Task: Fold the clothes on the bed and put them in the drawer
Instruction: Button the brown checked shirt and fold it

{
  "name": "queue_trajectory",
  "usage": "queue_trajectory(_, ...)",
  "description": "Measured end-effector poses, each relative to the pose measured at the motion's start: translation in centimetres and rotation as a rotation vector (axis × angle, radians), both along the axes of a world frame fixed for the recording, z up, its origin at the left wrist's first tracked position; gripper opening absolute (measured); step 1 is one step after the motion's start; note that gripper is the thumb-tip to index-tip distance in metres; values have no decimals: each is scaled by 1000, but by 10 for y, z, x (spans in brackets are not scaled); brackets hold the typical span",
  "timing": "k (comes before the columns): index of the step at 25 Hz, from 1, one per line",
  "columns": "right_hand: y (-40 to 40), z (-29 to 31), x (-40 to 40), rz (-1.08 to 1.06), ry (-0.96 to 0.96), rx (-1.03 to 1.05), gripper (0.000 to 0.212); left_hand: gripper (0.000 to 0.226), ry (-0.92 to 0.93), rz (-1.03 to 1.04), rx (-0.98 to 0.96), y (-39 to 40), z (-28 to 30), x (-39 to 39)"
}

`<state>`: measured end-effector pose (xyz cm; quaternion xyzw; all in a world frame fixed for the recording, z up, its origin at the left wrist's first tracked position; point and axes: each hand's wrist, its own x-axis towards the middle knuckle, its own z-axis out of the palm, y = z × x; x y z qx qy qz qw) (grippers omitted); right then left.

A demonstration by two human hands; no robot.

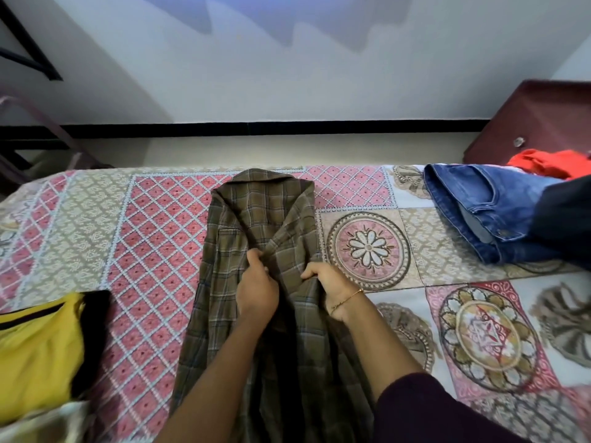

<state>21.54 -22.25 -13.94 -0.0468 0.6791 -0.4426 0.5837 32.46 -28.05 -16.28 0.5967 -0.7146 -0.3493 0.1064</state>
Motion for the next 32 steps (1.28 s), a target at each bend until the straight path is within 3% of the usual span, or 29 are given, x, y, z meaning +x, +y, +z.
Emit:
queue_trajectory(2, 5, -10, 11, 46, 15, 14, 8, 23, -38, -38, -19, 2, 1, 8)
queue_trajectory(6, 22, -23, 28, -23, 219, 7, 33, 28, -113, -169, 150, 10, -1, 14)
queue_trajectory(8, 39, -18, 31, 81, 449, 59, 48, 31, -138, -233, 244, 16, 0, 17)
queue_trajectory(10, 53, -17, 37, 217, 490, 95, 57, 35, -76, -187, 272, 20, 0, 21)
queue_trajectory(12, 65, -14, 43, 290, 324, 42, 52, 40, -56, -175, 188, 26, 1, 27)
queue_trajectory(15, 77, -19, 40, 261, 43, -59, 51, 42, -232, -295, 27, 44, 0, 28)
queue_trajectory(18, 72, -30, 26, 134, 176, -27, 66, 42, -250, -235, -147, 53, 11, 21)
queue_trajectory(21, 44, -40, 14, -24, 106, -128, 79, 43, -157, -291, -316, 39, 18, 5)
queue_trajectory(28, -39, -44, -26, -204, -205, -317, 32, 52, -185, -520, -349, -15, 3, -38)
queue_trajectory(32, -67, -40, -41, -170, -142, -410, 28, 57, -222, -549, -344, -36, -17, -55)
